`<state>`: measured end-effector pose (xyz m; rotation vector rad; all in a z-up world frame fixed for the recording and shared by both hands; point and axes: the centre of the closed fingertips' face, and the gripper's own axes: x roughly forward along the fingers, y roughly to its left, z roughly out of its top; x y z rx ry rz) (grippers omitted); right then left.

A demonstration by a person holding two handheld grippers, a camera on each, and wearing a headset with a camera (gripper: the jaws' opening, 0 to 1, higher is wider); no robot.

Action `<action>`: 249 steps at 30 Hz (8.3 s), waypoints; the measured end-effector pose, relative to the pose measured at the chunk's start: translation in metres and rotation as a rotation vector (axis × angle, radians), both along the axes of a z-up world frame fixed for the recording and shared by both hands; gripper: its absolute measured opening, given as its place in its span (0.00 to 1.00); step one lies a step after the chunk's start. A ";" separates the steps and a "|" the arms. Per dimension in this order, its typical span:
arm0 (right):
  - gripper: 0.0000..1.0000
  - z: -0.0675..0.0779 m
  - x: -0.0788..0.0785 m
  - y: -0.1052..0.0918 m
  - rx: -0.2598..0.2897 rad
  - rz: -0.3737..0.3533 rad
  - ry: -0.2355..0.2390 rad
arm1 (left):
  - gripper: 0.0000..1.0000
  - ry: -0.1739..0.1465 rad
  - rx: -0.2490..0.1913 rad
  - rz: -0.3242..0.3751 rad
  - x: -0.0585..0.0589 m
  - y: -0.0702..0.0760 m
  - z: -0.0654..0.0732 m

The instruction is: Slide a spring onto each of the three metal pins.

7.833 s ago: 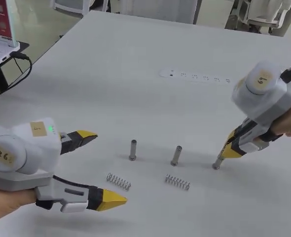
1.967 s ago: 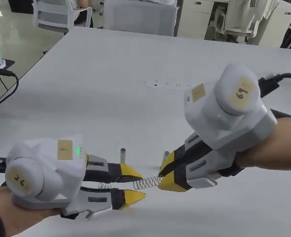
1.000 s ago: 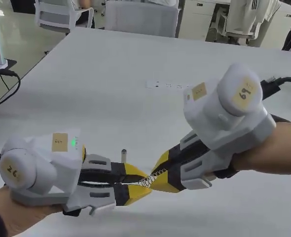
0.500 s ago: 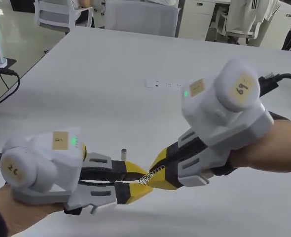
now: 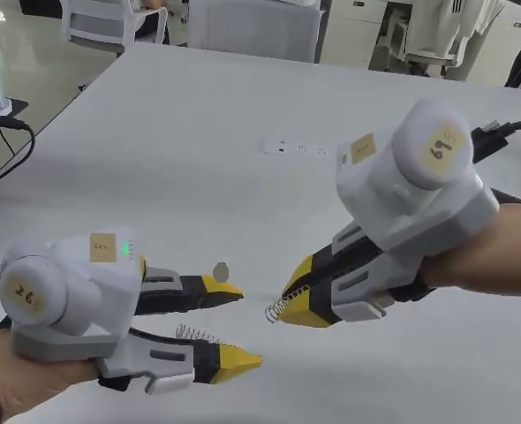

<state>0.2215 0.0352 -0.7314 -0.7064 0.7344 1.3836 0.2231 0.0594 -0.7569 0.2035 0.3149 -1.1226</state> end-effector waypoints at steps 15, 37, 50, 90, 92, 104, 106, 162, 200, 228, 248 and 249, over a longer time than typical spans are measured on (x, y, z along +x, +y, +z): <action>0.09 -0.001 0.023 -0.018 -0.037 -0.048 -0.020 | 0.65 0.047 -0.022 0.104 0.006 0.021 -0.005; 0.09 -0.015 0.075 -0.032 -0.207 -0.037 -0.089 | 0.89 0.039 0.001 0.200 0.014 0.041 -0.010; 0.09 -0.041 0.093 -0.027 -0.307 -0.004 -0.062 | 0.90 0.040 0.014 0.198 0.014 0.042 -0.012; 0.09 -0.108 0.097 -0.020 -0.426 0.016 0.000 | 0.83 0.058 0.003 0.213 0.016 0.052 -0.018; 0.09 -0.110 0.097 -0.021 -0.429 0.018 -0.001 | 0.82 0.059 0.005 0.212 0.015 0.052 -0.018; 0.13 -0.114 0.096 -0.022 -0.397 0.004 0.004 | 0.81 0.062 0.003 0.213 0.015 0.052 -0.019; 0.14 -0.112 0.096 -0.023 -0.390 -0.002 0.002 | 0.81 0.064 0.004 0.211 0.015 0.051 -0.020; 0.15 -0.102 0.014 0.066 -0.121 -0.005 0.065 | 0.77 0.070 0.024 0.208 0.002 0.055 -0.020; 0.08 -0.112 0.019 0.061 -0.139 -0.034 0.038 | 0.69 0.079 0.041 0.199 0.000 0.058 -0.027; 0.08 -0.045 -0.022 0.040 -0.089 0.092 0.040 | 0.23 -0.050 0.077 0.023 -0.011 0.028 -0.017; 0.08 -0.031 -0.024 0.044 -0.069 0.092 0.027 | 0.03 -0.080 0.114 -0.031 -0.017 0.022 -0.018; 0.08 -0.030 -0.024 0.045 -0.067 0.093 0.024 | 0.03 -0.077 0.111 -0.031 -0.017 0.022 -0.018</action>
